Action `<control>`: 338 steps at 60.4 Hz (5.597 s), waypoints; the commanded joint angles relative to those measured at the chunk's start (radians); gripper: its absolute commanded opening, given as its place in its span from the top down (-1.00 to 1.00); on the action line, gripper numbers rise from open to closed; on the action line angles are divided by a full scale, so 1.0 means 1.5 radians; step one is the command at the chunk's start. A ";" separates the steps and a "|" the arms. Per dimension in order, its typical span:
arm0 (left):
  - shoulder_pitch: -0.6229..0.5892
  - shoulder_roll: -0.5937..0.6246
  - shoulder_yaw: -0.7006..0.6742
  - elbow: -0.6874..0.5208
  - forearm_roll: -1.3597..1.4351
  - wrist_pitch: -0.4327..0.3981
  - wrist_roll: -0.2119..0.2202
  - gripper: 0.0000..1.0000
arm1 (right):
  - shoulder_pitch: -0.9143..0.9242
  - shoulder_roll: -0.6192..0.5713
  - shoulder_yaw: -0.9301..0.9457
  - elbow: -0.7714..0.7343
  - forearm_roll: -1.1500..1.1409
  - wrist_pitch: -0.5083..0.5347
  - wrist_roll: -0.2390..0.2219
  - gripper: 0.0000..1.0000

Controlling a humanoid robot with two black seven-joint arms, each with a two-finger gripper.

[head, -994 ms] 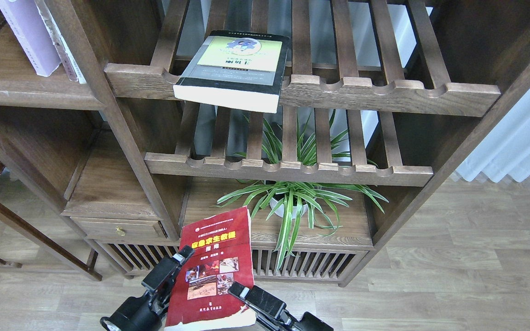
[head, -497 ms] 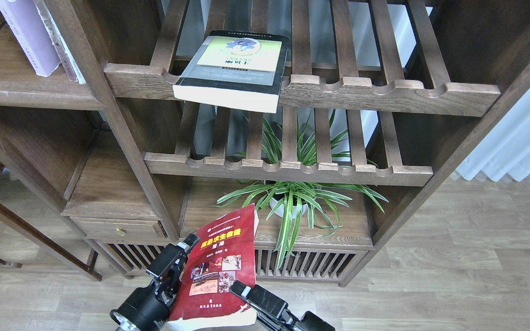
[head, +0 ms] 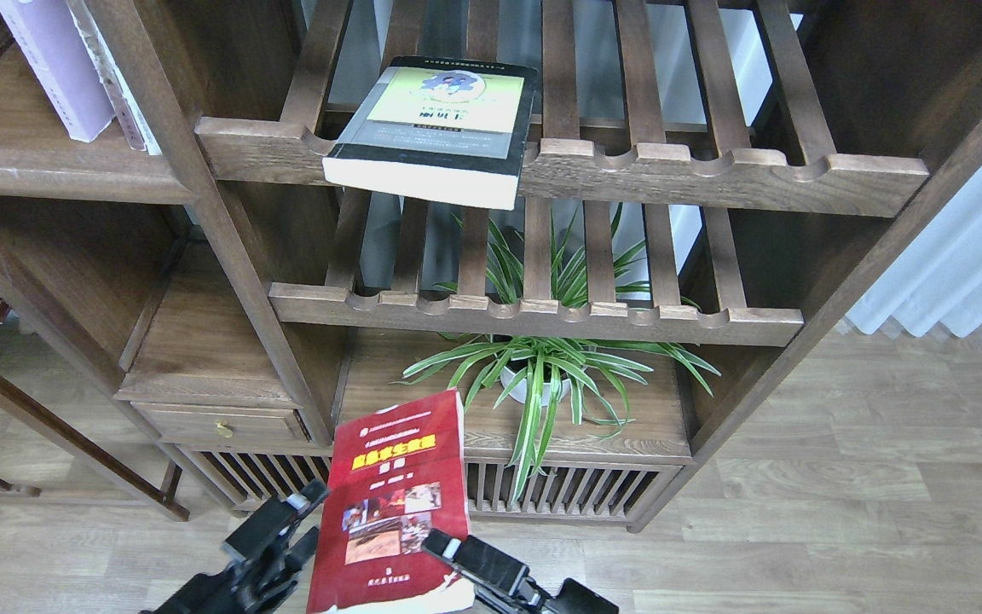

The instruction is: Organize books on shelf

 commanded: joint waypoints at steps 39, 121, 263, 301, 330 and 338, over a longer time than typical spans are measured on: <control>-0.005 -0.020 0.014 -0.027 -0.001 0.000 -0.017 -0.85 | 0.018 -0.018 -0.052 -0.008 -0.005 0.000 -0.003 0.95; -0.008 0.039 0.028 -0.042 0.000 0.000 -0.018 -0.92 | 0.054 -0.025 -0.090 -0.011 0.011 0.000 -0.001 0.95; 0.012 0.169 -0.147 -0.087 0.018 0.000 -0.017 0.84 | 0.077 -0.055 -0.054 -0.048 0.037 0.000 0.001 -0.70; 0.135 0.286 -0.607 -0.134 0.083 0.000 -0.005 0.83 | 0.071 -0.045 -0.045 -0.091 0.034 0.000 0.001 -0.81; 0.137 0.331 -0.788 -0.055 0.090 0.000 0.070 0.85 | 0.049 -0.035 -0.042 -0.090 0.030 0.000 -0.004 -0.81; 0.137 0.342 -0.800 -0.021 0.091 0.000 0.072 0.84 | 0.049 -0.037 -0.040 -0.090 0.028 0.000 -0.004 -0.81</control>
